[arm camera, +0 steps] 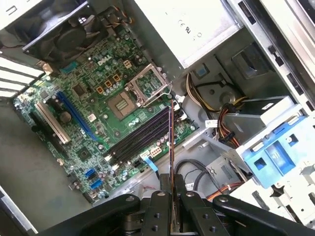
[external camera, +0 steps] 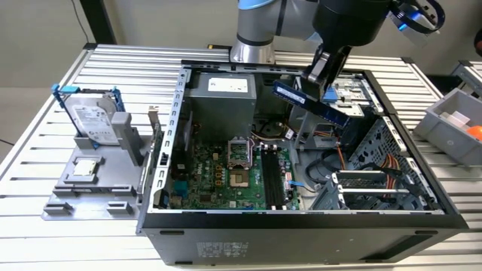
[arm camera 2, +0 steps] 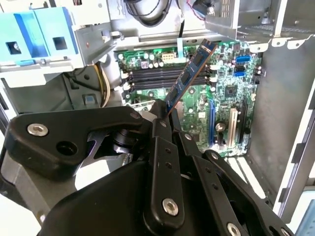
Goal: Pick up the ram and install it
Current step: 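Insert the ram into the slot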
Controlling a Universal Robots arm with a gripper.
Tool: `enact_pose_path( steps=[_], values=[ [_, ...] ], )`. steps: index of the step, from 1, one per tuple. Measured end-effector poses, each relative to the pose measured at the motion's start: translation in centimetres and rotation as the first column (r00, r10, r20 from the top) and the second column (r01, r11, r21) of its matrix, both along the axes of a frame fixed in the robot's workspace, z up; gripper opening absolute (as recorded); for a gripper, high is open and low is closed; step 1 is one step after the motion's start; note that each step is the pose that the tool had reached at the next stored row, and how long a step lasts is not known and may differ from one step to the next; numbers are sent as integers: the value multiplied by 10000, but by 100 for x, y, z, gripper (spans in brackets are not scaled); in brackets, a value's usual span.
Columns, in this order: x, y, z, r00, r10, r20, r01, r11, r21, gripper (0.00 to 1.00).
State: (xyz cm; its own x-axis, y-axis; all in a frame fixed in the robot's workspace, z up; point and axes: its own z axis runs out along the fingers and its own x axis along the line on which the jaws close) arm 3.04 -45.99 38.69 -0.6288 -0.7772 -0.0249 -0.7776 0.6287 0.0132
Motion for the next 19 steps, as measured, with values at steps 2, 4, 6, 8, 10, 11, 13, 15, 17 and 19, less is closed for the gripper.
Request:
enact_pose_path(
  steps=[2, 4, 6, 8, 10, 11, 13, 15, 17, 19],
  values=[
    [0, 0, -2, 9999, -152, 1, 152, 9999, 1, 0],
    [0, 0, -2, 9996, -294, 0, 294, 9996, 0, 0],
    [0, 0, -3, 9990, -457, 0, 457, 9990, -1, 0],
    [0, 0, -5, 9980, -632, 0, 632, 9980, 0, 0],
    [0, 0, -5, 9967, -813, 0, 813, 9967, 0, 0],
    [0, 0, -6, 9960, -898, 0, 898, 9960, 0, 0],
    [0, 0, -6, 9943, -1070, 1, 1070, 9943, -1, 0],
    [0, 0, -7, 9924, -1233, 0, 1233, 9924, 0, 0],
    [0, 0, -7, 9905, -1378, 1, 1378, 9905, 1, 0],
    [0, 0, -7, 9881, -1537, 0, 1537, 9881, 0, 0]
  ],
)
